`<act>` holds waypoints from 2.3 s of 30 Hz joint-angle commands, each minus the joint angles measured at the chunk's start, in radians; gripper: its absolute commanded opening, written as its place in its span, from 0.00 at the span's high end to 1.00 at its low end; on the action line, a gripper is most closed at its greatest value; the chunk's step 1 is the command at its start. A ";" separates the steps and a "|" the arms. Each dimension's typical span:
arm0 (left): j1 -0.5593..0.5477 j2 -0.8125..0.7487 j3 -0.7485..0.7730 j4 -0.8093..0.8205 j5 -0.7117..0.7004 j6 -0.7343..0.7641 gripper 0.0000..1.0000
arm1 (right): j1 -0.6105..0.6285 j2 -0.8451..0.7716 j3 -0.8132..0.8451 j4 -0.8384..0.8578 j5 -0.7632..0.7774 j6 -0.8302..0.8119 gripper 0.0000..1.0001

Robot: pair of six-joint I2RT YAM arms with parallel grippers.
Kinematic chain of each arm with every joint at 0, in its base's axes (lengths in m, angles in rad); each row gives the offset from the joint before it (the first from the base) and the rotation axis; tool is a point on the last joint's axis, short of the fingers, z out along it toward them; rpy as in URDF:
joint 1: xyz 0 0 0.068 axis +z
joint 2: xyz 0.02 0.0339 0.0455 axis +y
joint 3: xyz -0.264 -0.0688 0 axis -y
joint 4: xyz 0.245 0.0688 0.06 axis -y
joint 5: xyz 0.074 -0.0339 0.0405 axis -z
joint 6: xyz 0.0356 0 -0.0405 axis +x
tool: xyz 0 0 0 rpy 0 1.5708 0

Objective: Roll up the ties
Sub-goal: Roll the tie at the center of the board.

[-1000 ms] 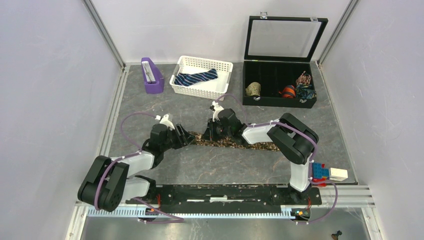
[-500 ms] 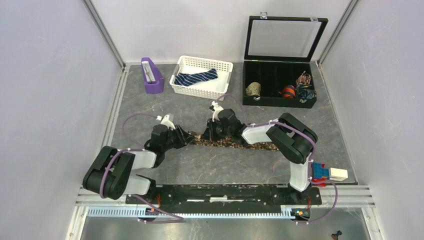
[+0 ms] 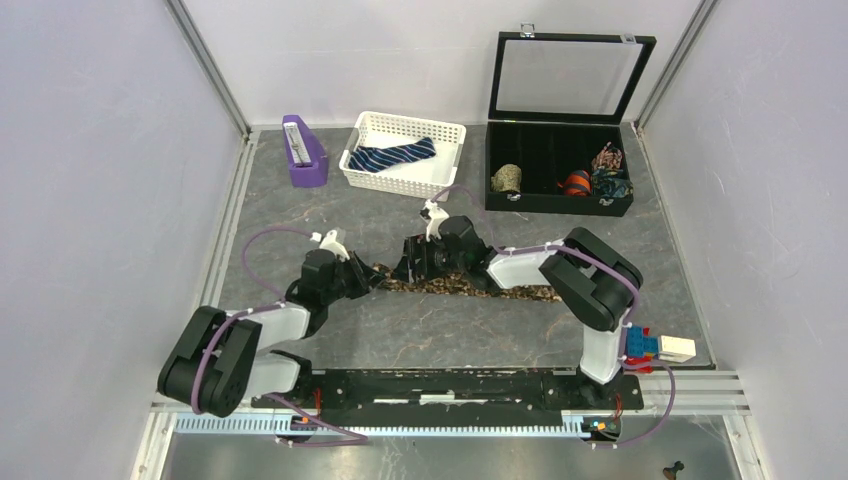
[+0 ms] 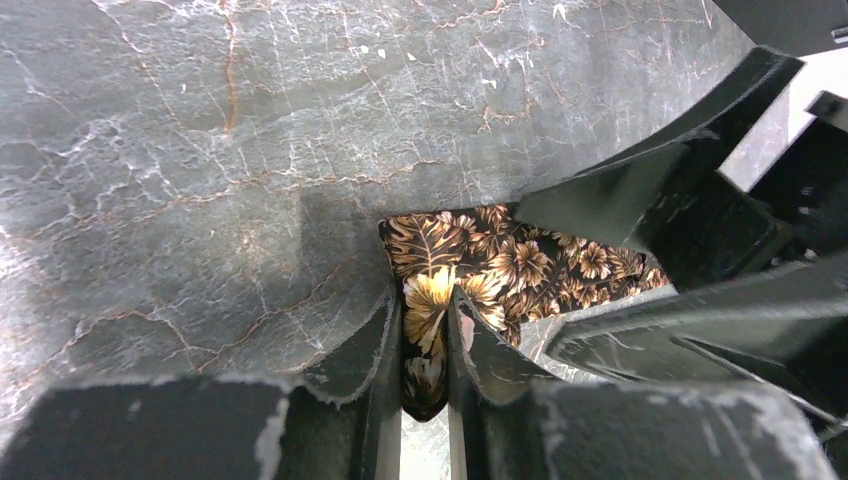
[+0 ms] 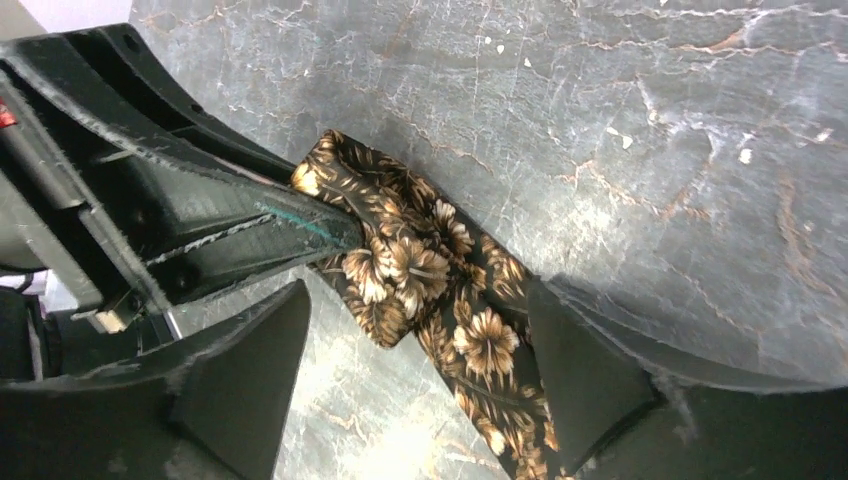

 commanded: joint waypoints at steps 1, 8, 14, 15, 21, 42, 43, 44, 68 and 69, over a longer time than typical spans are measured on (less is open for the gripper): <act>-0.008 -0.059 0.039 -0.086 -0.058 0.031 0.95 | -0.008 -0.117 -0.062 0.041 0.056 -0.028 0.02; -0.014 -0.121 0.045 -0.144 -0.099 0.038 0.96 | -0.025 -0.184 -0.233 0.407 -0.035 0.122 0.02; -0.021 -0.166 0.060 -0.209 -0.125 0.054 0.95 | -0.024 -0.122 -0.204 0.426 -0.091 0.222 0.24; -0.023 -0.173 0.067 -0.222 -0.132 0.057 0.95 | -0.023 -0.117 -0.204 0.431 -0.085 0.233 0.30; -0.033 -0.222 0.101 -0.314 -0.163 0.076 0.95 | -0.005 -0.068 -0.163 0.449 -0.065 0.261 0.44; -0.099 -0.294 0.225 -0.542 -0.328 0.181 0.95 | 0.067 0.204 0.061 0.482 -0.065 0.317 0.68; -0.111 -0.292 0.234 -0.568 -0.353 0.187 0.95 | 0.068 0.210 0.064 0.487 -0.068 0.317 0.68; -0.125 -0.289 0.243 -0.585 -0.383 0.194 0.95 | 0.067 0.213 0.064 0.495 -0.074 0.321 0.68; -0.478 -0.014 0.469 -0.807 -0.933 0.214 0.97 | -0.174 -0.209 -0.308 0.404 -0.128 0.186 0.61; -0.491 -0.002 0.477 -0.807 -0.946 0.213 0.97 | -0.186 -0.229 -0.316 0.394 -0.126 0.175 0.61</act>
